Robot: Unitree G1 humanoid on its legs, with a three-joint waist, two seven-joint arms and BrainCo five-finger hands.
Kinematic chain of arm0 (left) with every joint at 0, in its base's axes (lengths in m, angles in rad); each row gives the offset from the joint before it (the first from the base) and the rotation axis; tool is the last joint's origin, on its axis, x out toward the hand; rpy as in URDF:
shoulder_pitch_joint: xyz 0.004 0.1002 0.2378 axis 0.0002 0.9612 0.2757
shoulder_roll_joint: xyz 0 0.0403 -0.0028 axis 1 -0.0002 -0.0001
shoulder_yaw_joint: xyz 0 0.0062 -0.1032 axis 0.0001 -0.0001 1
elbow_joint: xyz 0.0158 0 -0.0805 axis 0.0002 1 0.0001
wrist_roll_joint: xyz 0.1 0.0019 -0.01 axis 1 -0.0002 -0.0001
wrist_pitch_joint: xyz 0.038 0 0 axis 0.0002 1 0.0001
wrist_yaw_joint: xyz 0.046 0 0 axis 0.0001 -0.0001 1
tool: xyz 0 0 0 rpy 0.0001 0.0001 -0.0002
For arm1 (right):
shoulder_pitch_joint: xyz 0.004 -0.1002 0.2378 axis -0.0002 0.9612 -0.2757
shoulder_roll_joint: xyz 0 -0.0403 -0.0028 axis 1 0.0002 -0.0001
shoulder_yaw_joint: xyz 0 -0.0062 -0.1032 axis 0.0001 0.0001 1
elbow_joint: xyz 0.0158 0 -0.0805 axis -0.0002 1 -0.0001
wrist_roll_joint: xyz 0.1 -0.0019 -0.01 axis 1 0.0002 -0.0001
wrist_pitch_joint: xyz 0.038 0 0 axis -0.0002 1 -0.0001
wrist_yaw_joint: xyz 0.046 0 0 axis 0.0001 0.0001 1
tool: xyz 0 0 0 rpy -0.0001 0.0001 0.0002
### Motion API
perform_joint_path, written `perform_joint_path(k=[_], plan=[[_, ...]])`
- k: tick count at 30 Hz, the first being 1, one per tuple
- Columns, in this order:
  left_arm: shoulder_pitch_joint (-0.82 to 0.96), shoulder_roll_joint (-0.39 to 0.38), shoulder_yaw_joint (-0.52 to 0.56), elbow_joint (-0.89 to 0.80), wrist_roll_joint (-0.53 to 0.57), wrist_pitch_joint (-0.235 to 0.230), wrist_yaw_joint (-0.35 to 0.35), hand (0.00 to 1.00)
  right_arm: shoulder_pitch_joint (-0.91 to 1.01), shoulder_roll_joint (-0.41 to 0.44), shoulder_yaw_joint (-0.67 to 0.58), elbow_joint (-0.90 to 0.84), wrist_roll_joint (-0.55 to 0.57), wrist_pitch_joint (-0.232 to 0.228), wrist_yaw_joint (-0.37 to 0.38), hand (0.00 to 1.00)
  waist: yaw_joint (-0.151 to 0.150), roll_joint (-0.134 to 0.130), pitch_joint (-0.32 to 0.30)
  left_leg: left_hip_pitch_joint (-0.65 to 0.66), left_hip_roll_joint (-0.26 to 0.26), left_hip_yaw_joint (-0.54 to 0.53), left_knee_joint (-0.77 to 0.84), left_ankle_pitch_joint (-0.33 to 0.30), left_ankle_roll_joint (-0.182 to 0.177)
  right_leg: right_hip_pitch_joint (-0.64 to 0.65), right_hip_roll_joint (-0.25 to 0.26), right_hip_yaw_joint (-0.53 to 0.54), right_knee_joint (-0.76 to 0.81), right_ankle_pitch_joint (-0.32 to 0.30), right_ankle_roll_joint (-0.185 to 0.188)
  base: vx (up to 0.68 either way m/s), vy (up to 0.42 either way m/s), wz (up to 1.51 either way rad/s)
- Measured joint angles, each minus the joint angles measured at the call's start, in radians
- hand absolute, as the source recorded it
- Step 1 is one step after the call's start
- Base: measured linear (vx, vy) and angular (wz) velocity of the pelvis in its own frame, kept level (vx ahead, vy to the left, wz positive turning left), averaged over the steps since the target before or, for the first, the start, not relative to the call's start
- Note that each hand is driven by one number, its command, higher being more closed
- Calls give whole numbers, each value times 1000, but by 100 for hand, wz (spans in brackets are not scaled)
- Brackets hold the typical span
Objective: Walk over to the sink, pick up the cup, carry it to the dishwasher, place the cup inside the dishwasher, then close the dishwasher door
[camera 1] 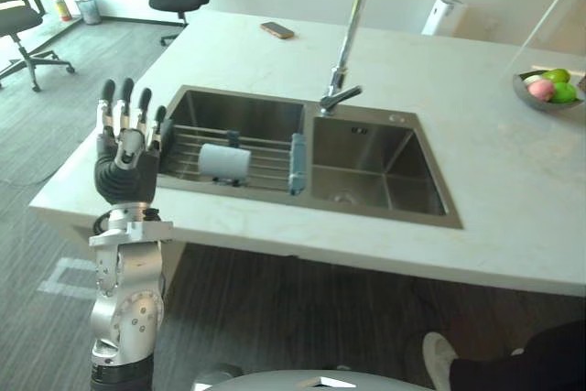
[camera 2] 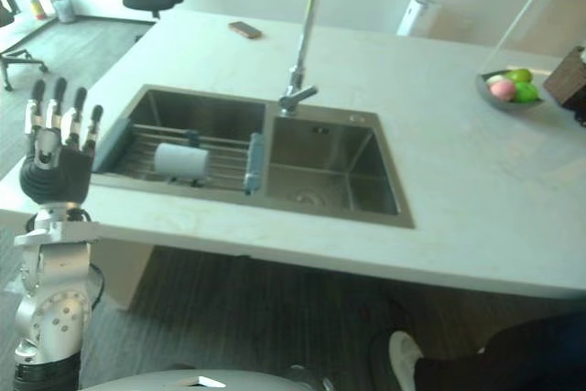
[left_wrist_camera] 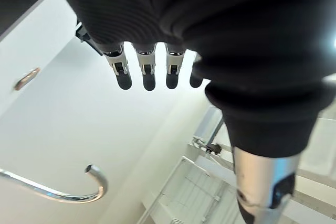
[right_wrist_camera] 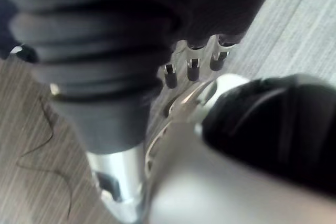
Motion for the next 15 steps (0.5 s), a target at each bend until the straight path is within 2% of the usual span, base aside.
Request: perform_joint_path(k=[2, 5, 9, 12, 15], plan=[[-2, -3, -42, 39, 37, 39, -8, 0, -3, -5, -66, 4, 4, 3, 19, 0, -8, 39, -11, 22, 36, -12, -69, 30, -36, 22, 51, -19, -75, 19, -29, 190, -260, -1], [-28, -3, -56, 88, 82, 74, 1, 0, -4, -25, -106, 30, 4, 16, 39, 0, -14, 60, -19, 42, 48, -28, -138, 82, -53, 44, 78, -33, -130, 31, -46, 156, -202, 8], [-46, 16, -55, 149, 155, 80, 65, 0, -11, -41, -108, 41, 4, 27, 51, 0, -31, 62, -20, 53, 52, -28, -164, 98, -51, 88, 100, -47, -198, 53, -57, 38, -73, 9], [-55, 48, -51, 201, 254, 78, 138, 0, -29, -57, -108, 37, 4, 33, 65, 0, -36, 78, -17, 56, 56, -27, -205, 101, -55, 95, 116, -48, -258, 93, -57, -19, 10, 0], [-65, 116, -19, 261, 448, 75, 217, 0, -47, -55, -103, 33, 6, 37, 79, 0, -41, 54, 4, 51, 51, -28, -207, 106, -54, 95, 107, -62, -265, 101, -53, -86, 44, 7]])
